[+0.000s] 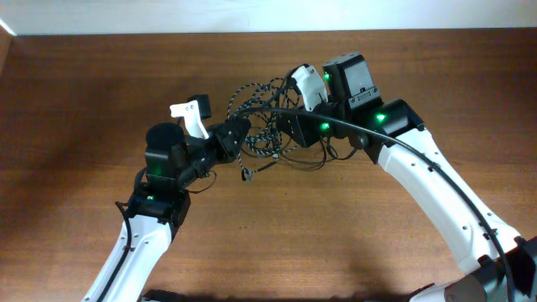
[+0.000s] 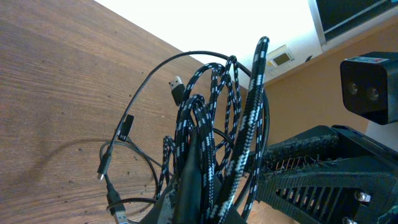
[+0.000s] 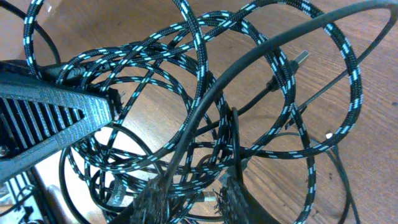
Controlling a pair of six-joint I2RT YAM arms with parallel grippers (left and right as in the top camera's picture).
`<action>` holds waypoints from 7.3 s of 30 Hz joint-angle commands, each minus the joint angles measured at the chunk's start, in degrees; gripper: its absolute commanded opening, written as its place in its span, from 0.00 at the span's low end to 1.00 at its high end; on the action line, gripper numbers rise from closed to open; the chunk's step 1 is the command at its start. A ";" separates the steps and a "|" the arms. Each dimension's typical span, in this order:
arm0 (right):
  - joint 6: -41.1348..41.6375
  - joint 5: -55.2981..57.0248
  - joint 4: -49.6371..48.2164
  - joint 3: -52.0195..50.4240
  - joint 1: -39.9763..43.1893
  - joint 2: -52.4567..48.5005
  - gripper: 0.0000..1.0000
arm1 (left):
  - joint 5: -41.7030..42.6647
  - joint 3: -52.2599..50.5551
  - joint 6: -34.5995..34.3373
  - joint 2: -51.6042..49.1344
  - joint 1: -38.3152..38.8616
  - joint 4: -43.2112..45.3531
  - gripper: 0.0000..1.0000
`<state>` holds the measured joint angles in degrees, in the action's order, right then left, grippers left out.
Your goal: Untangle cables
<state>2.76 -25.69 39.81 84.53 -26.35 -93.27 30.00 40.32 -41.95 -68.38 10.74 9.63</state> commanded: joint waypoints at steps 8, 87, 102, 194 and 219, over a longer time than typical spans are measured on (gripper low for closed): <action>-0.83 -1.70 -4.94 0.37 -4.02 -3.15 0.08 | 0.24 0.87 0.92 0.59 -0.02 0.52 0.00; 27.45 0.90 -13.55 7.48 10.19 9.44 0.04 | -7.32 0.85 22.27 0.46 0.02 -24.33 0.00; 27.45 8.02 8.50 7.48 19.37 9.44 0.04 | -7.50 0.85 22.27 0.46 0.02 -25.18 0.00; 14.16 31.06 13.35 12.74 62.01 -40.92 0.20 | -12.44 0.85 18.43 0.46 0.02 -23.37 0.00; 21.18 -20.81 42.56 95.36 50.40 -12.46 0.99 | -12.83 0.85 17.11 0.46 0.02 -23.43 0.00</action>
<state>28.62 -45.95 78.81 180.07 31.11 -104.07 16.97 40.80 -24.08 -68.34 10.59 -14.11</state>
